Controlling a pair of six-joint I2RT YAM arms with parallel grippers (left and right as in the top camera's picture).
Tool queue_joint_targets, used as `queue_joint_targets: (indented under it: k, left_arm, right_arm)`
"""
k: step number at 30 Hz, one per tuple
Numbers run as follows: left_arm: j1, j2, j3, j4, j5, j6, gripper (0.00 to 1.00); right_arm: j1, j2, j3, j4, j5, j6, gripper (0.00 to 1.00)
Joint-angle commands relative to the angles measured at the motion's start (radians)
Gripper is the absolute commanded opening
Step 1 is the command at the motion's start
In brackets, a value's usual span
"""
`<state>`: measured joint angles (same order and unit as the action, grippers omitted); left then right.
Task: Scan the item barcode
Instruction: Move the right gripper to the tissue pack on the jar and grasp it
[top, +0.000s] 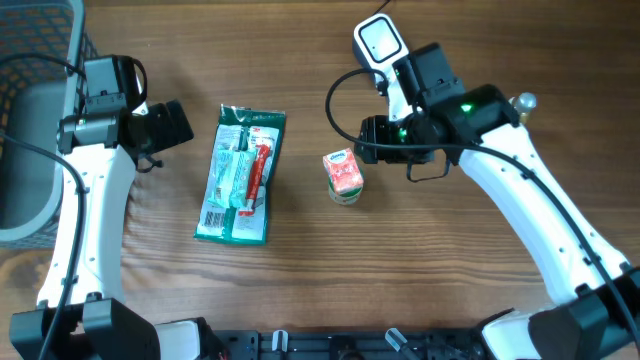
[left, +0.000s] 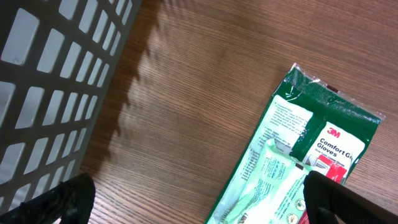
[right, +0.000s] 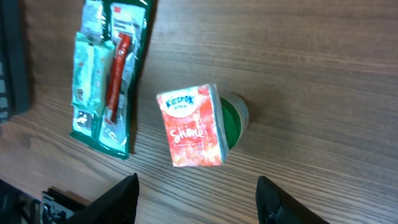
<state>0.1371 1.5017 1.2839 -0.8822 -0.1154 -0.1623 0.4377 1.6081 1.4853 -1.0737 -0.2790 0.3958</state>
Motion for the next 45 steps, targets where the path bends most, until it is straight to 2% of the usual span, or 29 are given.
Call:
queue_joint_targets:
  k: [1, 45]
  left_arm:
    - [0.003, 0.004, 0.001, 0.002, -0.009, -0.01, 1.0]
    - [0.003, 0.004, 0.001, 0.002, -0.009, -0.01, 1.0]
  right_arm:
    - [0.004, 0.034, -0.007, -0.009, 0.013, -0.003, 0.61]
    - [0.026, 0.055, -0.009, -0.019, 0.056, -0.005, 0.54]
